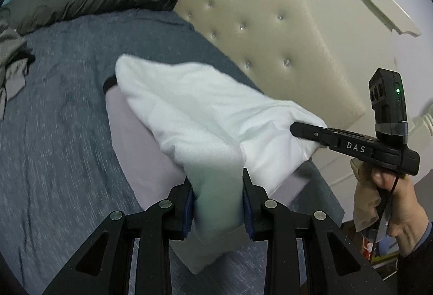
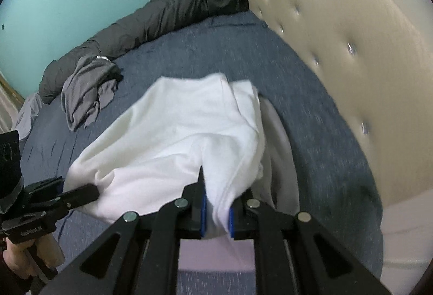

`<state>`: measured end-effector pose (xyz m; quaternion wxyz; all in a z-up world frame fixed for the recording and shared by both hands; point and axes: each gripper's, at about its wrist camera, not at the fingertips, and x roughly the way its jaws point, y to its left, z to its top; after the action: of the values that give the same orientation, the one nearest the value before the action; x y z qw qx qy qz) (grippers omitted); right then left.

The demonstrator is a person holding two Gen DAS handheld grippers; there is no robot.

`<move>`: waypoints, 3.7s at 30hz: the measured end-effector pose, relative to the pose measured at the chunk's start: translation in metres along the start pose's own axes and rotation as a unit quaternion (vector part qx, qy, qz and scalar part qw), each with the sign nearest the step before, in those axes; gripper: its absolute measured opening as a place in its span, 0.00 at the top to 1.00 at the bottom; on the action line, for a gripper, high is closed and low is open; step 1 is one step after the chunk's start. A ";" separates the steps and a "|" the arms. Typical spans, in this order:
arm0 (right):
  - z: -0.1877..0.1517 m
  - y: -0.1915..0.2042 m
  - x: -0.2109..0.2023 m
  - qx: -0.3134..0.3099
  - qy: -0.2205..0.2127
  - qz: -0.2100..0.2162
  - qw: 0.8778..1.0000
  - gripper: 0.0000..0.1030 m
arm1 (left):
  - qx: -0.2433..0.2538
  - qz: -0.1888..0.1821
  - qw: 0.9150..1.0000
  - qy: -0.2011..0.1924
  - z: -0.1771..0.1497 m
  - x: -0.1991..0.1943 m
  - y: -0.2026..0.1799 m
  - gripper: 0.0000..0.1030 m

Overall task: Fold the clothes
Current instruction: 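Lower the folded end onto the bundle with both tools, then open both tools and release the folded white shirt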

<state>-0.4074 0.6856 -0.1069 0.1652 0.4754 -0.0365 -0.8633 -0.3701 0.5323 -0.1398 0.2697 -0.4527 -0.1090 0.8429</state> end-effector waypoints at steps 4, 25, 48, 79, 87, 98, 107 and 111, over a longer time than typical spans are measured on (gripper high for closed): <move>-0.016 -0.005 0.001 0.010 0.010 0.003 1.000 0.90 | -0.016 -0.004 1.000 0.007 -0.011 0.004 0.002 0.69; -0.049 -0.045 -0.010 0.075 -0.012 -0.026 0.997 0.71 | -0.029 -0.015 0.999 0.011 -0.039 -0.008 0.022 0.63; -0.054 -0.038 0.046 0.063 -0.033 -0.029 0.997 1.00 | 0.063 0.035 0.997 0.030 -0.045 0.046 0.021 0.64; -0.118 0.024 0.032 0.015 -0.074 0.015 0.997 1.00 | 0.086 0.005 0.996 0.038 -0.066 0.036 -0.008 0.65; -0.118 0.017 0.004 0.021 -0.108 0.009 0.994 1.00 | 0.092 0.009 0.995 0.034 -0.062 0.032 -0.012 0.65; -0.085 -0.018 0.025 0.073 -0.093 -0.032 0.992 1.00 | 0.084 0.020 0.996 0.030 -0.048 0.038 -0.008 0.65; -0.109 -0.027 0.043 0.096 -0.092 -0.016 0.991 1.00 | 0.084 0.014 0.996 0.031 -0.063 0.047 -0.002 0.65; -0.113 -0.028 0.049 0.103 -0.084 -0.016 0.991 1.00 | 0.090 0.019 0.995 0.034 -0.066 0.048 -0.006 0.65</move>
<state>-0.3445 0.7072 -0.2143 0.0982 0.4163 -0.1316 -0.8943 -0.3347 0.5596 -0.2084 0.2970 -0.4573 -0.0152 0.8381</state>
